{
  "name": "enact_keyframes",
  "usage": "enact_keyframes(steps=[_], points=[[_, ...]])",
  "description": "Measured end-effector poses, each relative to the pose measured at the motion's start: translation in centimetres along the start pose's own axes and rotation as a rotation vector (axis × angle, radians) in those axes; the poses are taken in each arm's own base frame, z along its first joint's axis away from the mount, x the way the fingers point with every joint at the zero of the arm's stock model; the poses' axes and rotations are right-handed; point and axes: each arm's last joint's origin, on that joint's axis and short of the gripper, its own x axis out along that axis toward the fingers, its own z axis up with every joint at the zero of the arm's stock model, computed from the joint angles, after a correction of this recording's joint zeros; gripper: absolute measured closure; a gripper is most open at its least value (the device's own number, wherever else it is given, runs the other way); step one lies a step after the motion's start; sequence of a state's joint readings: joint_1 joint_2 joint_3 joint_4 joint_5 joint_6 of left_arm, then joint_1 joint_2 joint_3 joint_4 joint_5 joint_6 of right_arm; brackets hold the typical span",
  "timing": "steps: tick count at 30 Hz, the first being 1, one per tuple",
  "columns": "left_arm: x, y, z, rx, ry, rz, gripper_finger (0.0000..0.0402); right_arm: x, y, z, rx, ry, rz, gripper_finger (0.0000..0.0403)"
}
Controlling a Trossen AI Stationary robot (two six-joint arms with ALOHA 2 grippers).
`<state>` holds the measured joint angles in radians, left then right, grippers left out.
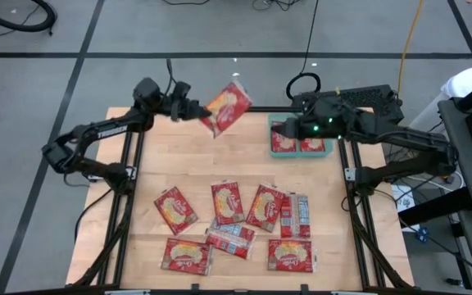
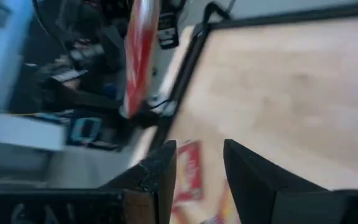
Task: Sort popcorn bags into baskets
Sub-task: Put the red popcorn bag into the light blue bin
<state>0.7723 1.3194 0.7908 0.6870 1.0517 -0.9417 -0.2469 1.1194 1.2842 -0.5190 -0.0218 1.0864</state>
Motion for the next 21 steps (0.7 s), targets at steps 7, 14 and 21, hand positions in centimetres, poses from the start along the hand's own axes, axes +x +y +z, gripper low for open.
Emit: enact_keyframes(steps=[7, 14, 21], points=[[2.8, -2.1, -2.0, 0.046, 0.174, -0.013, 0.0384, 0.8, -1.0, 2.2, 0.21, 0.163, 0.097, 0.0275], [4.9, -3.2, -3.5, 0.102, 0.344, 0.059, 0.0384, 3.6, -2.1, 2.4, 0.265, 0.464, 0.143, 0.0275], [5.3, -4.3, -4.3, 0.195, 0.462, 0.161, 0.0384, 6.8, -2.6, 3.7, 0.299, 0.523, 0.232, 0.0275]])
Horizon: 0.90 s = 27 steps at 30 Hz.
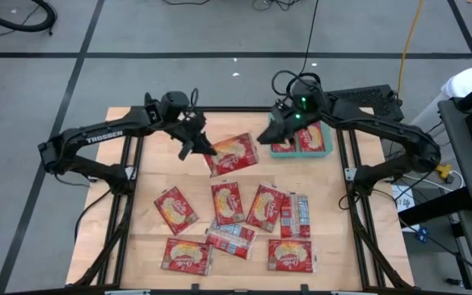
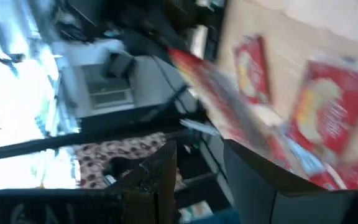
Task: Sort popcorn bags into baskets
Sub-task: Put the red popcorn bag into the light blue bin
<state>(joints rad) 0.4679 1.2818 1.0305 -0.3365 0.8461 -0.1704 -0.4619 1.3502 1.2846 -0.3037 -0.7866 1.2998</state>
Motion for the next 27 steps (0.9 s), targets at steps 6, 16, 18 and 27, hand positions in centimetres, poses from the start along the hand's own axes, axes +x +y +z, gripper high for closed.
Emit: enact_keyframes(steps=[6, 16, 18, 27], points=[[0.4, -0.8, -0.6, 0.076, 0.091, 0.074, 0.0377, 1.4, 0.1, 2.1, -0.068, -0.055, 0.075, 0.0275], [1.0, -1.2, -0.9, 0.099, 0.118, 0.083, 0.0377, 4.7, -2.1, 2.9, -0.301, 0.023, 0.013, 0.026], [1.0, -1.2, -0.9, 0.1, 0.119, 0.088, 0.0377, 5.4, -2.4, 2.9, -0.35, 0.041, 0.003, 0.0246], [1.8, -0.5, -1.4, 0.059, 0.169, 0.091, 0.0379, 6.5, -3.0, 2.1, -0.619, 0.057, -0.044, 0.021]])
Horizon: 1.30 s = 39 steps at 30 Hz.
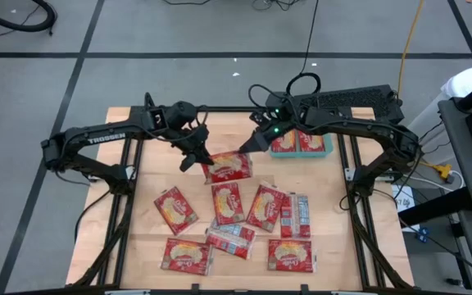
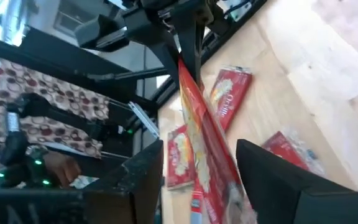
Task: Sort popcorn bags into baskets
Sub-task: Put the red popcorn bag into the light blue bin
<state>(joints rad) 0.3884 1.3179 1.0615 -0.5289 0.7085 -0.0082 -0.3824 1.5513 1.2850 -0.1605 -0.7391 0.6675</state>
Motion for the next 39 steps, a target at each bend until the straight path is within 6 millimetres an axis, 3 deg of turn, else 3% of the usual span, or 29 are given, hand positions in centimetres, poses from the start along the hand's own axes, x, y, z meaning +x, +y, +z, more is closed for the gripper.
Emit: enact_keyframes(steps=[15, 21, 23, 27, 32, 36, 39], points=[[0.7, 0.3, 0.1, 0.027, -0.002, -0.005, 0.038, 0.6, 0.0, -1.3, -0.122, 0.088, -0.039, 0.0318], [0.7, 0.3, 0.1, 0.038, -0.003, -0.004, 0.0378, 0.6, 0.0, -1.3, -0.147, 0.089, -0.04, 0.0391], [0.6, 0.4, 0.1, 0.025, -0.004, 0.019, 0.0369, 0.6, -0.1, -1.3, -0.15, 0.086, -0.046, 0.0395], [0.6, 0.8, 0.3, -0.04, -0.02, 0.124, 0.032, 0.6, -0.3, -1.4, -0.128, 0.079, -0.088, 0.0394], [-0.3, 0.7, 0.6, -0.073, -0.073, 0.252, 0.022, -0.4, -0.4, -1.3, -0.057, 0.072, -0.114, 0.0399], [-2.2, 0.6, 1.1, -0.069, -0.143, 0.372, 0.0156, -2.3, 0.2, -1.3, -0.024, 0.035, -0.17, 0.0401], [-4.5, 0.5, 2.0, -0.088, -0.244, 0.461, 0.0133, -4.4, 0.8, -1.4, 0.006, -0.021, -0.241, 0.0401]])
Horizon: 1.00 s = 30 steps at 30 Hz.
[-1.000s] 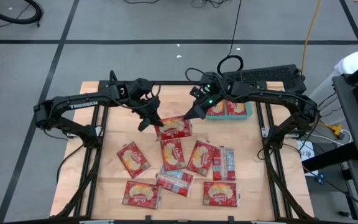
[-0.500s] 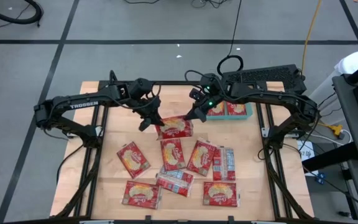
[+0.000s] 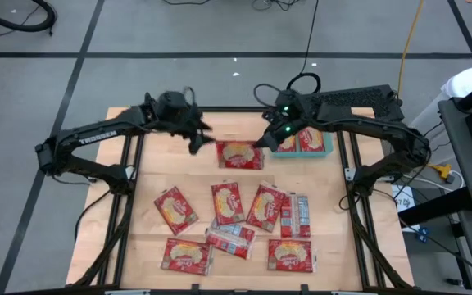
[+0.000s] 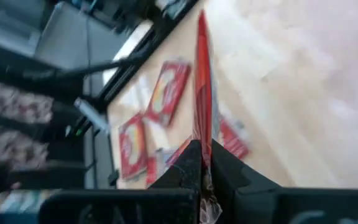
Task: Sort popcorn bags into baskets
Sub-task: Put the red popcorn bag into the light blue bin
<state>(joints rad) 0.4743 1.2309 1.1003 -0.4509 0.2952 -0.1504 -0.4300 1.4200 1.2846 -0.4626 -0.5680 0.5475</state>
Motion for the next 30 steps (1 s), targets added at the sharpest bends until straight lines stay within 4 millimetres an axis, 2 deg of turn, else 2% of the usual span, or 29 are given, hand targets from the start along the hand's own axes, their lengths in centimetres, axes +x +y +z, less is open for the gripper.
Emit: enact_keyframes(steps=[3, 8, 12, 15, 21, 25, 30], points=[[-1.5, 1.2, 0.5, -0.068, -0.052, 0.052, 0.0129, -2.5, 0.4, 0.4, 0.018, -0.107, -0.043, 0.0402], [-3.2, 2.6, 2.1, -0.172, -0.222, 0.057, 0.0151, -6.6, 1.3, 0.8, 0.046, -0.327, -0.11, 0.0402], [-3.7, 3.2, 3.6, -0.241, -0.362, -0.02, 0.0172, -9.1, 2.3, 0.9, 0.043, -0.513, -0.156, 0.0402], [-3.2, 3.2, 4.7, -0.28, -0.448, -0.112, 0.0185, -10.5, 3.1, 1.1, 0.022, -0.663, -0.179, 0.0402], [-1.4, 2.8, 6.1, -0.314, -0.558, -0.224, 0.0185, -11.5, 3.9, 1.9, 0.004, -0.822, -0.162, 0.0403], [0.0, 2.4, 6.7, -0.362, -0.611, -0.3, 0.0155, -11.0, 4.0, 2.2, -0.003, -0.838, -0.153, 0.0403], [1.1, 2.6, 7.1, -0.404, -0.66, -0.356, 0.0101, -10.8, 4.3, 2.7, 0.016, -0.947, -0.193, 0.0403]])
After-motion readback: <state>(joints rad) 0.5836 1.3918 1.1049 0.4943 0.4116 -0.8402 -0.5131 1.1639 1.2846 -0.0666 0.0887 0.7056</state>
